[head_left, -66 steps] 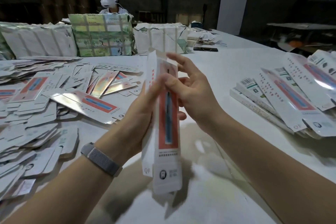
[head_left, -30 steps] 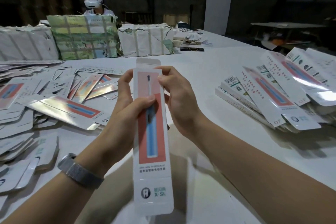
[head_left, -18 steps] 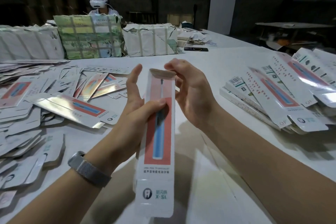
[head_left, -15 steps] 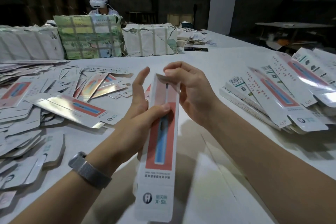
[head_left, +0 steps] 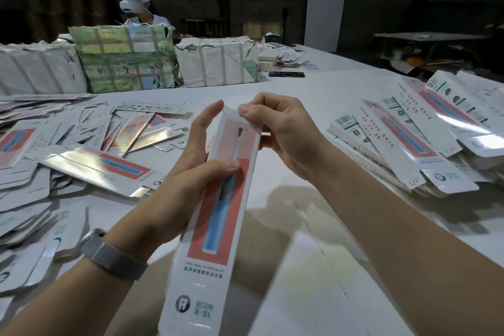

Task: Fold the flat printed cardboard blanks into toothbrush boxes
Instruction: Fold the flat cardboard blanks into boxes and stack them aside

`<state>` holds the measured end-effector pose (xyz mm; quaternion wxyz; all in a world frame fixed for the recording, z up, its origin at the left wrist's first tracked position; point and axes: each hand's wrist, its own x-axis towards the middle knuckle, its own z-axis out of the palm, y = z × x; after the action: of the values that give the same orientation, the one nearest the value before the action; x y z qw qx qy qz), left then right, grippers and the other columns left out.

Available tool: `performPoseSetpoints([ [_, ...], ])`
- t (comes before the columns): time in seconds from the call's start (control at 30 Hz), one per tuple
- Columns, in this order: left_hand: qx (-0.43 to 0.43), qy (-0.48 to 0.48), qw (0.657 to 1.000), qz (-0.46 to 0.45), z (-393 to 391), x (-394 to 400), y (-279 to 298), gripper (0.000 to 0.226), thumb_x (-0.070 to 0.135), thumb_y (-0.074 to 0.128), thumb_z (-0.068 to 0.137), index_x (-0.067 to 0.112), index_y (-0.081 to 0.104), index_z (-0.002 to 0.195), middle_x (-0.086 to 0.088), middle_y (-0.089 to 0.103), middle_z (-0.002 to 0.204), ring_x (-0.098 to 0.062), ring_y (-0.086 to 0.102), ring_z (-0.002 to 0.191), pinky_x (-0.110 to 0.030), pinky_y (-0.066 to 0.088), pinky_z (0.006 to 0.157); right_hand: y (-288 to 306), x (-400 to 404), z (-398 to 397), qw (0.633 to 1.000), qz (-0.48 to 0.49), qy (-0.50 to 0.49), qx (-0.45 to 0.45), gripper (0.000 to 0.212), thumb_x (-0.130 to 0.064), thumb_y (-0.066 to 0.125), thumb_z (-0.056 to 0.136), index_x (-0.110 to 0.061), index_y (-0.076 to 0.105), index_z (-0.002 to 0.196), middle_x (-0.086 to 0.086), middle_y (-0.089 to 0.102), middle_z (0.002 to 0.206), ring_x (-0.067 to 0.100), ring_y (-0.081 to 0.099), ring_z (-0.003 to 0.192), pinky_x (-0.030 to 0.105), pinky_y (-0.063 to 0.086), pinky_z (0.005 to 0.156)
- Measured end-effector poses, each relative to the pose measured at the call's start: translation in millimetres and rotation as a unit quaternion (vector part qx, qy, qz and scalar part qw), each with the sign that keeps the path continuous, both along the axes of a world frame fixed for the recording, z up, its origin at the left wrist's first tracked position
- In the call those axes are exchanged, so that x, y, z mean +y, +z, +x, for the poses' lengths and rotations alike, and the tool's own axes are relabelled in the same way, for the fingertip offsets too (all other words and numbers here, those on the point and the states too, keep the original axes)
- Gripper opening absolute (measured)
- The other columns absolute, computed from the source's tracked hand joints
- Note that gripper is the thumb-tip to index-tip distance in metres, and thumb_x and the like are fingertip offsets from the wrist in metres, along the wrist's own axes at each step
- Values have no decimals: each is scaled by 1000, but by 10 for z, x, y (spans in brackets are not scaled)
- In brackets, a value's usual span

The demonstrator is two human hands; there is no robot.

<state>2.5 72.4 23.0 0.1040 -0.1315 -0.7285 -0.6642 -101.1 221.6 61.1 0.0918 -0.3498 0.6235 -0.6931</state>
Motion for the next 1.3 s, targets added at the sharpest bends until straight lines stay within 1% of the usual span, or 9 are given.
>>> performPoseSetpoints([
  [0.17,-3,-2,1000,-1,-14,-6,-7,72,36,66,78,63,32,135,-2,69,105,-46,66,84,-45,59,66,-9,24,-41,1000,-4,10,22,19,-23,64,85,-12,60,68,3,60,70,19,55,71,34,45,60],
  [0.3,-3,-12,999,47,-12,-10,21,65,32,67,74,57,40,128,-9,70,98,-32,66,66,-40,56,60,-24,34,-42,999,-8,23,34,24,-23,57,89,-5,68,80,3,68,81,19,57,75,30,45,58],
  [0.5,7,-1,997,77,-14,21,13,60,30,68,70,55,45,119,-7,69,92,-31,62,63,-41,56,57,-58,-13,2,996,-31,4,84,19,-19,61,88,-21,69,70,-5,68,79,17,58,73,33,46,60],
  [0.63,35,24,997,67,-15,-4,24,59,19,64,78,55,43,121,-5,68,96,-31,63,65,-44,57,60,-69,-19,16,997,-57,44,29,20,-22,57,93,-16,75,87,1,69,90,26,59,88,43,48,70],
  [0.87,108,97,989,7,-31,103,18,57,24,55,91,58,28,128,12,65,102,-15,69,87,-24,57,66,-14,-96,101,992,-80,41,-92,42,-48,46,91,-19,73,105,-1,69,111,18,61,105,42,45,97],
  [1.07,121,76,978,153,-24,193,132,63,29,43,94,45,15,147,-9,36,153,-30,56,128,-41,55,88,18,-104,263,971,174,-14,165,77,-39,68,84,-29,34,152,-1,45,131,8,54,112,17,52,88],
  [1.17,101,33,974,201,-23,236,134,71,40,49,89,52,15,150,-5,40,154,-26,54,131,-46,53,95,28,-88,298,943,242,-53,223,87,-31,73,87,-29,21,157,2,46,125,15,52,114,25,50,92],
  [1.23,80,45,986,141,-57,223,127,76,63,69,72,73,26,134,2,49,145,-19,60,122,-44,54,85,163,14,238,931,251,-125,235,84,-32,73,86,-29,26,156,-1,47,117,12,52,107,20,48,84],
  [1.3,79,93,988,93,-104,163,95,65,61,71,59,80,42,114,8,52,131,-7,61,110,-44,51,82,340,226,81,890,293,-238,255,80,-35,71,82,-30,34,153,-3,45,112,11,50,100,24,48,78],
])
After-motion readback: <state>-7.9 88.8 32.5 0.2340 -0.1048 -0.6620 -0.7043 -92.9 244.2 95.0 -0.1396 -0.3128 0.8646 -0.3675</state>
